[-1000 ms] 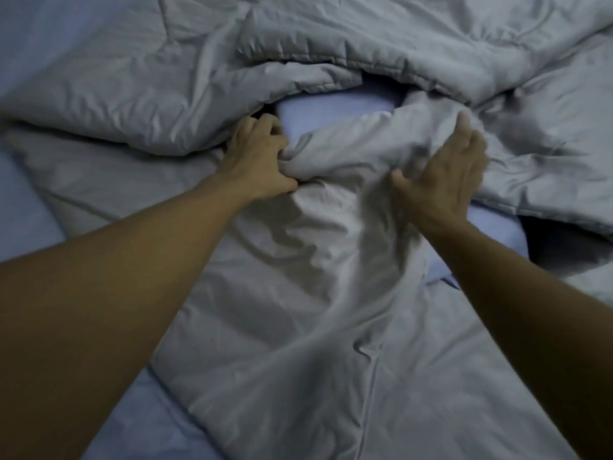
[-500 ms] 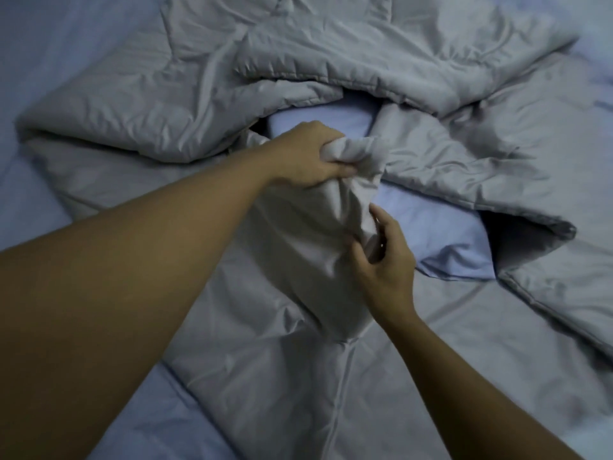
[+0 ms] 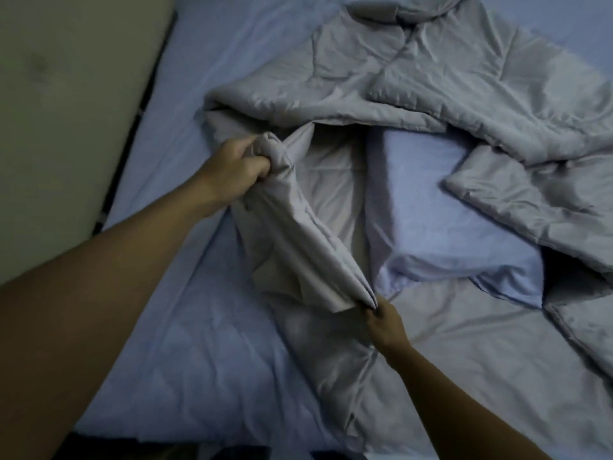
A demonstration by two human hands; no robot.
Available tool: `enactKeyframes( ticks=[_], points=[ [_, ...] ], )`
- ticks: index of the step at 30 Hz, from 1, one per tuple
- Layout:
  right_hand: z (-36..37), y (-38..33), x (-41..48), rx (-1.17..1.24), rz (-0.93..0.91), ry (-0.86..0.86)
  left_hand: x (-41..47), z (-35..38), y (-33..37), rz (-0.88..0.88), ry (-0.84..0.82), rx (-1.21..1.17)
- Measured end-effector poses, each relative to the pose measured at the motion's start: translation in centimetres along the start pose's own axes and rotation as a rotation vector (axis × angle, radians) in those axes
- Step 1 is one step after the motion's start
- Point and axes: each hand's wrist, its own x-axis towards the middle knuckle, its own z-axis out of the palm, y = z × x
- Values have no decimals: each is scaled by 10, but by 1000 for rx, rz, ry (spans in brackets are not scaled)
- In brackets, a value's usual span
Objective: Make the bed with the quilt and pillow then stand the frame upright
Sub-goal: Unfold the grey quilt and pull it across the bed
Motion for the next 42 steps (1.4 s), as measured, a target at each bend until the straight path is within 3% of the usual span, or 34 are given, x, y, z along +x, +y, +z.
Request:
enactKeyframes(
  ticks=[4,8,14,20,29,33,36,39,42],
  points=[
    [45,-37,-26,-20,-183,86,-63,-73,-55,-12,13,161],
    [93,-74,-44,-89,-185,57,-118,-139,-110,7,106,184],
    [193,-111,-87,-269,-288,-163,-202,-238,-201,-85,35,322],
    [305,-104,-119,-458,-435,-440,-268,-301,-315,-155,-109,568],
    [389,-29,-141,-659,-527,-456,-354,-271,-495,-226,-211,609],
    [398,-1,-152,-628,-476,-495,-378,-233,-523,-361,-278,616],
    [403,-3,-159,-513,-448,-577,-375,-207,-525,-536,-184,620],
    [408,-8,-155,-438,-418,-440,-360,-186,-521,-695,-66,565],
    [410,-10,-147,-532,-557,-176,-352,-168,-527,-684,58,609]
  ],
)
